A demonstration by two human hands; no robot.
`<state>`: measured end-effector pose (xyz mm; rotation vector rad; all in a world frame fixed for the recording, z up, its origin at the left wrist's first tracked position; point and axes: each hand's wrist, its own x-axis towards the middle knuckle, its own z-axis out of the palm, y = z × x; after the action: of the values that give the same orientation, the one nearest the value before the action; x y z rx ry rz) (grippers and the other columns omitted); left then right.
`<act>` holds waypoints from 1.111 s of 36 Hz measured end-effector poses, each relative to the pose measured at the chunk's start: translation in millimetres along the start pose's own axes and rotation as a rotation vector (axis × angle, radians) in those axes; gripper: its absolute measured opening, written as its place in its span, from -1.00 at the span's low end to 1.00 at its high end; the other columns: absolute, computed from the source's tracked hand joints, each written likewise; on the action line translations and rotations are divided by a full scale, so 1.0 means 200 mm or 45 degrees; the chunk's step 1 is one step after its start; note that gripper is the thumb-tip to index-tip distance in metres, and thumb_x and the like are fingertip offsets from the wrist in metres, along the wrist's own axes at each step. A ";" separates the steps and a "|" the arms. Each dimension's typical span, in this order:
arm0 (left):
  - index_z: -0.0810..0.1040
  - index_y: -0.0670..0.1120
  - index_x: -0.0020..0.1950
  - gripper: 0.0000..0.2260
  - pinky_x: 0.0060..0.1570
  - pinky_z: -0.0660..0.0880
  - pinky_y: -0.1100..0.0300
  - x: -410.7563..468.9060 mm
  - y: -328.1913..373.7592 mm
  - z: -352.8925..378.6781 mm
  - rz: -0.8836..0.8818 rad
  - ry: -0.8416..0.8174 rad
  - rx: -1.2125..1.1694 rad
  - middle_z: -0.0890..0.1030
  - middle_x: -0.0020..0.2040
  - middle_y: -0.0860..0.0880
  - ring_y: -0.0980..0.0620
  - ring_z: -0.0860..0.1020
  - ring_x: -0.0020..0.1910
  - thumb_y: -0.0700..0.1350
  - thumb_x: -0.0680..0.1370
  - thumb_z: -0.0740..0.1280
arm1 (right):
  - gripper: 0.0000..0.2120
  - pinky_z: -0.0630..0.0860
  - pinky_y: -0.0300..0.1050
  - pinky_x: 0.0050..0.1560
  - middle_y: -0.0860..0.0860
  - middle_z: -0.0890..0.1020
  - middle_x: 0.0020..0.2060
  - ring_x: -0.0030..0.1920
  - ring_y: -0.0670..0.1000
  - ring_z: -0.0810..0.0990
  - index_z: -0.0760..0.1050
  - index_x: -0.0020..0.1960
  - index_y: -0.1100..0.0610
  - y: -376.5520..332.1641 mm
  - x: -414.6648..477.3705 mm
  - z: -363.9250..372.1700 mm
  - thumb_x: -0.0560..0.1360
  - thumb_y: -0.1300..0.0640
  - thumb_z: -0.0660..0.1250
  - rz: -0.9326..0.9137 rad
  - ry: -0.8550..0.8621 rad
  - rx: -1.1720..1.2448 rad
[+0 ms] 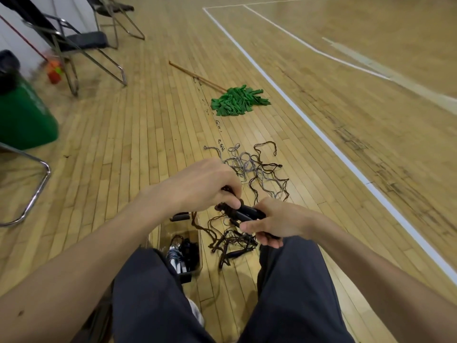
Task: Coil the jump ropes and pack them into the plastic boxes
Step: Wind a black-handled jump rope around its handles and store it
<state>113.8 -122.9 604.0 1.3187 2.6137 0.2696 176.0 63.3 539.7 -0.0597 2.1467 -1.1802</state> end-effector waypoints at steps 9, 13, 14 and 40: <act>0.73 -0.07 -0.15 -0.90 -0.26 0.46 0.41 0.04 -0.06 0.01 -0.055 0.031 -0.590 0.67 -0.31 0.15 0.23 0.61 -0.29 -0.08 0.42 0.57 | -0.71 0.49 -0.15 -0.33 -0.02 0.60 -0.43 -0.49 -0.05 0.49 0.46 -0.22 0.11 -0.07 -0.08 -0.01 0.60 0.00 0.38 -0.090 -0.173 -0.117; 0.73 -0.13 -0.12 -0.92 -0.15 0.56 0.28 0.02 -0.10 0.04 -0.080 0.050 -0.856 0.72 -0.21 -0.03 0.06 0.68 -0.19 -0.15 0.44 0.55 | -0.69 0.50 -0.06 -0.26 -0.01 0.59 -0.44 -0.48 -0.01 0.50 0.45 -0.24 0.12 -0.08 -0.10 -0.01 0.60 0.00 0.38 -0.183 -0.161 -0.114; 0.72 -0.13 -0.12 -0.92 -0.17 0.55 0.28 0.01 -0.11 0.05 -0.100 0.064 -0.933 0.72 -0.22 -0.04 0.07 0.66 -0.20 -0.15 0.43 0.54 | -0.69 0.49 -0.05 -0.26 0.00 0.59 -0.43 -0.48 0.01 0.49 0.45 -0.24 0.14 -0.08 -0.11 -0.01 0.60 0.00 0.39 -0.212 -0.159 -0.101; 0.59 -0.09 0.06 -0.70 -0.35 0.38 0.21 -0.08 0.11 0.11 -0.401 0.316 -1.548 0.56 -0.15 -0.18 -0.05 0.41 -0.28 -0.18 0.73 0.06 | -0.86 0.58 -0.08 -0.17 0.02 0.57 -0.35 -0.25 0.05 0.64 0.54 0.12 0.26 -0.18 -0.18 -0.02 0.62 0.20 0.33 -0.645 0.041 0.419</act>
<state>146.3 -121.6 590.7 0.4371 2.0061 1.6700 193.0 57.5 587.3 -0.4619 1.9924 -1.8183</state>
